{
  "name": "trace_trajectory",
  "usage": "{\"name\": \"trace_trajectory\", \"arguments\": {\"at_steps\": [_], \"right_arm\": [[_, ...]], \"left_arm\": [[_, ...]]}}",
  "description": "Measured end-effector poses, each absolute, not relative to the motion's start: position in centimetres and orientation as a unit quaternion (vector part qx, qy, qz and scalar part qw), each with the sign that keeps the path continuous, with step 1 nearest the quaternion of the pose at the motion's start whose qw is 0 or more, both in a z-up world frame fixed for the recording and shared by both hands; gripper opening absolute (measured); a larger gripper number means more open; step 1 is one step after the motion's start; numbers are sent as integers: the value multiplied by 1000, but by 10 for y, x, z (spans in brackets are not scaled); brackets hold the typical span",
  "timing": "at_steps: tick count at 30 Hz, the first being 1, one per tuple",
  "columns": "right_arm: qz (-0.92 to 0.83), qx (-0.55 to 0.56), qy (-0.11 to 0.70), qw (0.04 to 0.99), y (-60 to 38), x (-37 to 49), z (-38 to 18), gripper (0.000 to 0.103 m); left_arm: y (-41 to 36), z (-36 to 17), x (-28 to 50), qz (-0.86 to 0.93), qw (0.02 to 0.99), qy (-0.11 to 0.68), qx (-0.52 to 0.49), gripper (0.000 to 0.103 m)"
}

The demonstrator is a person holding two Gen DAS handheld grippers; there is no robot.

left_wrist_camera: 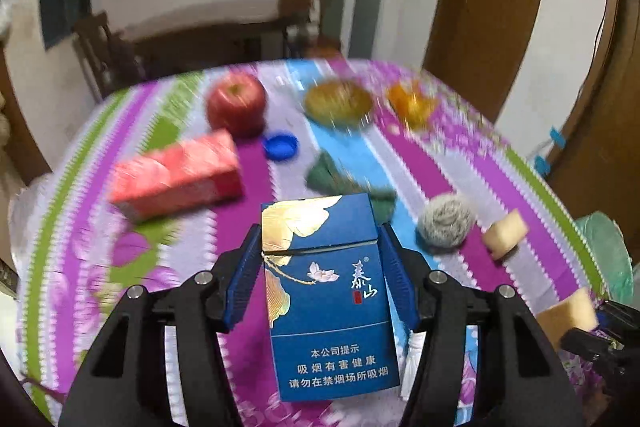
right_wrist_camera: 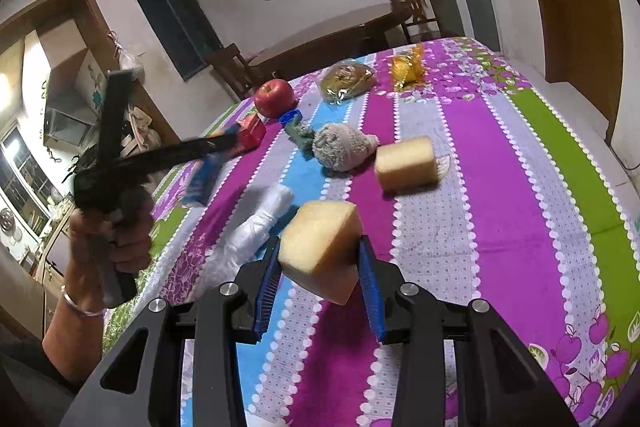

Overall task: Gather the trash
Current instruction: 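Carry the yellow sponge and blue cigarette pack with both tools over the green bin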

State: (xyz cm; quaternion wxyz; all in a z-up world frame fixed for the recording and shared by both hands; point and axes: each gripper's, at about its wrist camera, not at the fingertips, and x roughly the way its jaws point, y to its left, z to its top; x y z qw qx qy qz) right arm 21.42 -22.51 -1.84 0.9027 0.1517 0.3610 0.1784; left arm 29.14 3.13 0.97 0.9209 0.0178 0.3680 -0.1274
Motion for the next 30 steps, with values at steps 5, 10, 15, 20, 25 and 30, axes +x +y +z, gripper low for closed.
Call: {"name": "trace_trajectory", "arguments": {"at_steps": [5, 10, 15, 20, 25, 30], "right_arm": [[185, 127, 351, 909, -211, 210, -8, 39], [187, 102, 339, 917, -200, 202, 3, 39], [182, 86, 329, 923, -198, 189, 10, 39], [171, 71, 323, 928, -200, 177, 13, 39], [156, 65, 317, 933, -209, 167, 15, 39], [133, 62, 301, 942, -230, 156, 25, 39]], "left_arm": [[35, 48, 256, -89, 945, 312, 44, 55], [17, 51, 224, -89, 944, 309, 73, 55], [-9, 29, 201, -86, 939, 315, 109, 55], [-29, 11, 192, -99, 932, 328, 119, 55], [-46, 8, 186, -104, 931, 325, 130, 55], [-62, 13, 184, -109, 932, 316, 138, 55]]}}
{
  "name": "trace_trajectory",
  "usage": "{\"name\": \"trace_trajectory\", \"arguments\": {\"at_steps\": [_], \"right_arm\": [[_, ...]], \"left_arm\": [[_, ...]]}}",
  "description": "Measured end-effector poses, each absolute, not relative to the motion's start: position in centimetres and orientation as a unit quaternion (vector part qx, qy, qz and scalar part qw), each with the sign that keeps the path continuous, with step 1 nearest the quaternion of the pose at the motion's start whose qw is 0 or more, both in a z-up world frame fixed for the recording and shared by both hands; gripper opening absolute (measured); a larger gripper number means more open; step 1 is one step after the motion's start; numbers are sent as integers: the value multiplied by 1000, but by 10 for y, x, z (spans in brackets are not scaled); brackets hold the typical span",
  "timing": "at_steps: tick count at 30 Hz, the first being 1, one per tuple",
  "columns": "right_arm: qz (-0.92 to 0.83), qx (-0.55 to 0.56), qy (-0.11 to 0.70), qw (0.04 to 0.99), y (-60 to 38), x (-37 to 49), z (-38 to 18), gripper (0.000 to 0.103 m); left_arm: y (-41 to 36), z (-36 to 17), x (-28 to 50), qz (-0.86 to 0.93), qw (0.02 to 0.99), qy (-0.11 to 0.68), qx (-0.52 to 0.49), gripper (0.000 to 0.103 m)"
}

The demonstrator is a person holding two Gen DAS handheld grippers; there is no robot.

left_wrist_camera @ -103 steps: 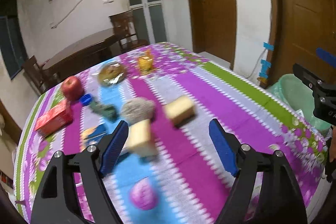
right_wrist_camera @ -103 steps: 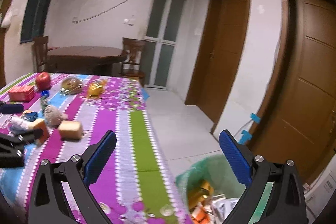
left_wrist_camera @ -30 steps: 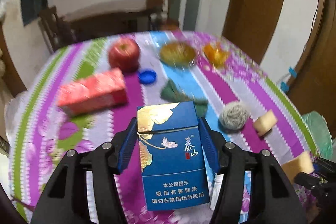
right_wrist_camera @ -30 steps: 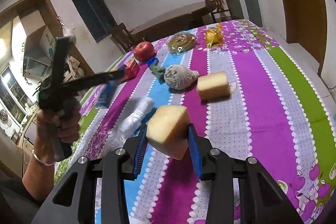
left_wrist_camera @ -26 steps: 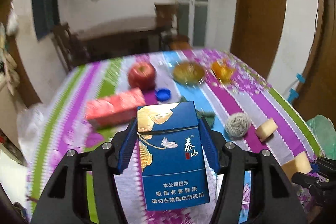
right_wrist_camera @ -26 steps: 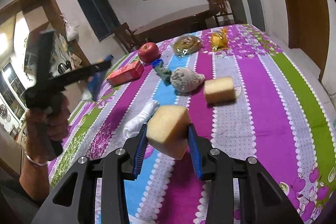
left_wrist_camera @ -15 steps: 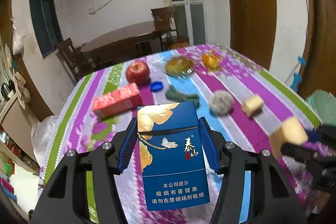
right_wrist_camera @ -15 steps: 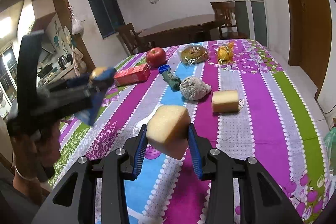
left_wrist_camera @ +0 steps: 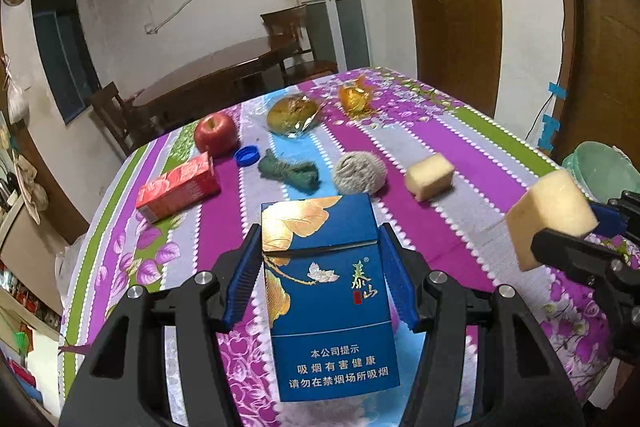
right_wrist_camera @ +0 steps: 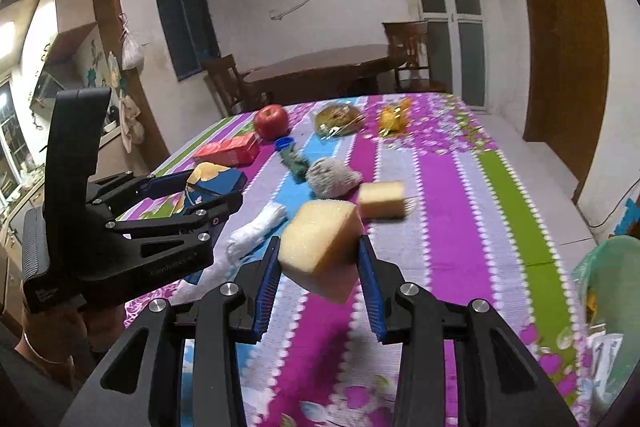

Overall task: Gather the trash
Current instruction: 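Carry the yellow sponge and blue cigarette pack with both tools over the green bin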

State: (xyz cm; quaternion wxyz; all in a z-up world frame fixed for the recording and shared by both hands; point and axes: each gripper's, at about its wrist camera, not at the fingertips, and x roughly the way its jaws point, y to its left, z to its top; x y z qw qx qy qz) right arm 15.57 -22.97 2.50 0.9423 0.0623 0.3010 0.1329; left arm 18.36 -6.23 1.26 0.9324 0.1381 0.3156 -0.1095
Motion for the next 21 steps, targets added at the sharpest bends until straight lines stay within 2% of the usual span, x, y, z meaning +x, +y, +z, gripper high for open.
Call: {"name": "trace_trajectory", "arguments": {"at_steps": [21], "right_arm": [[24, 76, 258, 963, -333, 112, 54, 39]], "left_arm": [[-173, 22, 185, -197, 915, 298, 188, 55]]}}
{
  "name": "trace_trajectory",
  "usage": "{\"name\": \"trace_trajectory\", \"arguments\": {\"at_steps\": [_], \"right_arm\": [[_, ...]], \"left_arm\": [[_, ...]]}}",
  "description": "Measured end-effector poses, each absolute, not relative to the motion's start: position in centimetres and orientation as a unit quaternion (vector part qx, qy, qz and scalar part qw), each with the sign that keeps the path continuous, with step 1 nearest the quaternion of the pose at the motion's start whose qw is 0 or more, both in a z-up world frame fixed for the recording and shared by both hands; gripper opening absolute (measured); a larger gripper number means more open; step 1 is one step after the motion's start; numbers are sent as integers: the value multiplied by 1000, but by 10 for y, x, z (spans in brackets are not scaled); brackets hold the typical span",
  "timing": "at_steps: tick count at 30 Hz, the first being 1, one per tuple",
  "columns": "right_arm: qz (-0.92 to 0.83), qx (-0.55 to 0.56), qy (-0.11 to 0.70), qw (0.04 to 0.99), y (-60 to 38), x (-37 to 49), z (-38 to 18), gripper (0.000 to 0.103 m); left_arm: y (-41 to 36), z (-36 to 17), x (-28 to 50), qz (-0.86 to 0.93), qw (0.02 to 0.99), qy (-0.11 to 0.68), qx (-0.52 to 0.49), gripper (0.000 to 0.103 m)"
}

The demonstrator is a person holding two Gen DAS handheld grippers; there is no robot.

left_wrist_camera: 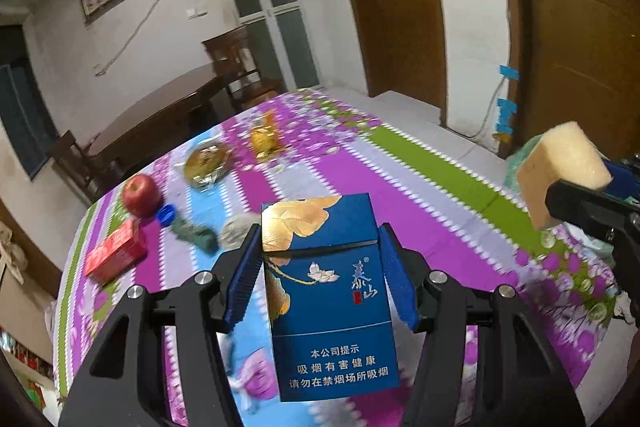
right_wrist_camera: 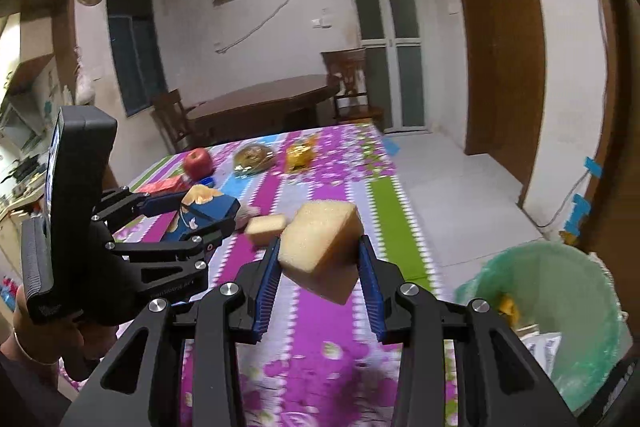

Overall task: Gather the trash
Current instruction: 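Carry the yellow sponge and blue cigarette pack with both tools over the green bin, then open the right tool dropping the sponge while the left tool drops the pack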

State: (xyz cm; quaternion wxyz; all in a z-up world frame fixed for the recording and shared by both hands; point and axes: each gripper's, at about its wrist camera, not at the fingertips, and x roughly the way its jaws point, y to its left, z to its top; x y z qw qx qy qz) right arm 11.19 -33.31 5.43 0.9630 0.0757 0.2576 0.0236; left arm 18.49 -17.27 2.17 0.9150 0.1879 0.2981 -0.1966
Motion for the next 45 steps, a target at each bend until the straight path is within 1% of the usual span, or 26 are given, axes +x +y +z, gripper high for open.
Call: {"name": "trace_trajectory", "arguments": {"at_steps": [14, 25, 36, 45], "right_arm": [[-100, 96, 253, 958, -443, 68, 61, 39], [-183, 91, 274, 940, -520, 39, 50, 39], [-230, 95, 304, 920, -574, 17, 39, 39], [-239, 107, 338, 904, -586, 31, 29, 39]], "left_arm": [[-287, 7, 182, -287, 882, 298, 227, 55], [-369, -4, 168, -353, 852, 289, 257, 55], [-422, -15, 153, -404, 822, 283, 284, 55], [-438, -23, 154, -428, 802, 299, 290, 55]]}}
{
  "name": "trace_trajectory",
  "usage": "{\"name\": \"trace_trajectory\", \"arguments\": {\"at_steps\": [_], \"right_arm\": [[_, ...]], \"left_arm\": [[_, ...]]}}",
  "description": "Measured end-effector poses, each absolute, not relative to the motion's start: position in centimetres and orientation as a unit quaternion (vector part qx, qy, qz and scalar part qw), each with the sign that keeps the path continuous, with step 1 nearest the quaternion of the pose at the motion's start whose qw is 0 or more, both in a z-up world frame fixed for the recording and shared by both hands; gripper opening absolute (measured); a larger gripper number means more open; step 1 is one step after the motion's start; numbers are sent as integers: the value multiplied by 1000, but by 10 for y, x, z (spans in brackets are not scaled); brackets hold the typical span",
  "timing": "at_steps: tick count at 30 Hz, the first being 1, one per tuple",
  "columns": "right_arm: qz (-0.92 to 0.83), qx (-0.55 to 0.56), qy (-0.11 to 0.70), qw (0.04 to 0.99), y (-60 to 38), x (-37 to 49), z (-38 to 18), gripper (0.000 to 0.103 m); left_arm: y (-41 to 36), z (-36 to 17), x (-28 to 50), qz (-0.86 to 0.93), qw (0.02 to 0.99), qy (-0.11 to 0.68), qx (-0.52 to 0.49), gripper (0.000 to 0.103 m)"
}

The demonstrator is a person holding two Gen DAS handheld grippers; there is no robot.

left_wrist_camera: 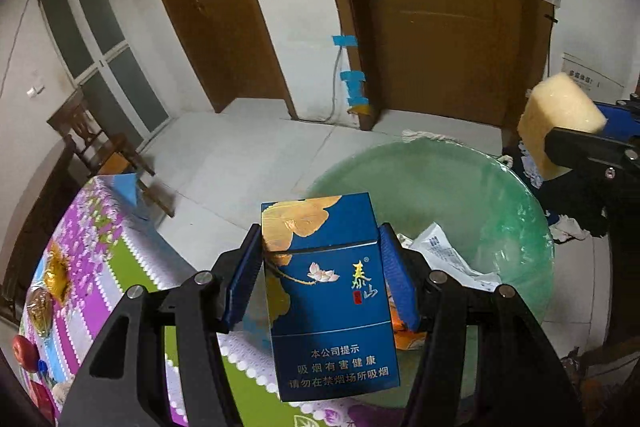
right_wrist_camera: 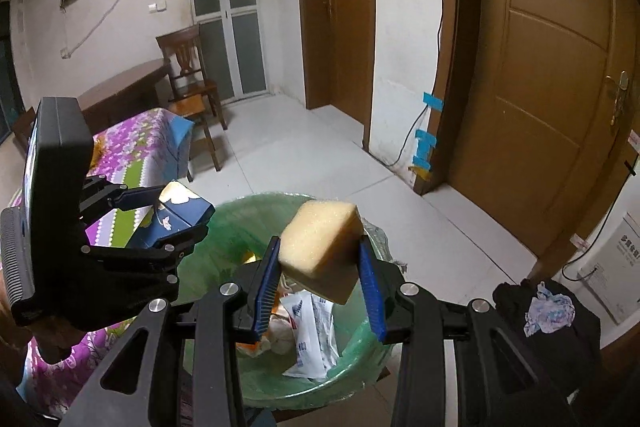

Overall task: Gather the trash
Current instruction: 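Open the right tool dropping the sponge while the left tool drops the pack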

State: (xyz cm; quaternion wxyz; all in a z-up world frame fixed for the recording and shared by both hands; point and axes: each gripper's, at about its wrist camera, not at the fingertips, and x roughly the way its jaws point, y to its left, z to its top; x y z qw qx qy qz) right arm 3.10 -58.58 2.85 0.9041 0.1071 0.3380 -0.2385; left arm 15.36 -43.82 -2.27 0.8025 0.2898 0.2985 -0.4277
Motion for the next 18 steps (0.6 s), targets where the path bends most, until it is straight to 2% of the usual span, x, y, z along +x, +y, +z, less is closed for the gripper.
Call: {"name": "trace_trajectory", "arguments": {"at_steps": [18], "right_arm": [[-227, 109, 391, 885, -584, 72, -1, 40]], "left_arm": [[-447, -42, 167, -460, 772, 330, 288, 56]]}}
